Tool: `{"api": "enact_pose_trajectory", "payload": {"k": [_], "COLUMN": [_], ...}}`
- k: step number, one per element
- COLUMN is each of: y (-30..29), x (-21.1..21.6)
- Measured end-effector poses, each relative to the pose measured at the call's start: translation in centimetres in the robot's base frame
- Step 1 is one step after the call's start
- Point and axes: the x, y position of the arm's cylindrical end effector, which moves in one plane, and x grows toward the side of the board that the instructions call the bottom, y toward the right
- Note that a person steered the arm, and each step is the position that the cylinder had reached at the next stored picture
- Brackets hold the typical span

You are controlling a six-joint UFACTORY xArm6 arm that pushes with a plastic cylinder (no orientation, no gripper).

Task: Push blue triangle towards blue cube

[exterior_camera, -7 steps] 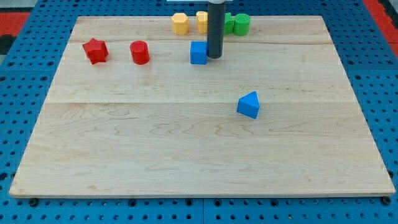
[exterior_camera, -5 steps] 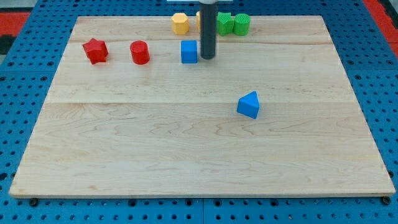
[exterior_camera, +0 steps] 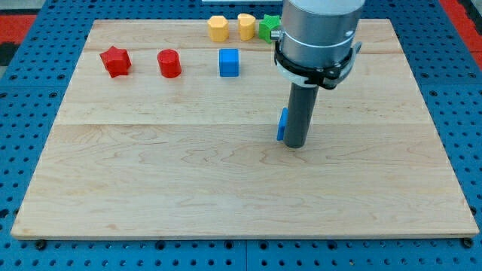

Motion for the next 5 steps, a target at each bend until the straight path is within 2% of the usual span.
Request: {"api": "enact_pose_trajectory", "payload": {"k": [1, 4, 5], "y": [-0.5, -1.9, -1.9], "x": [-1.1, -14.1, -15.9]}}
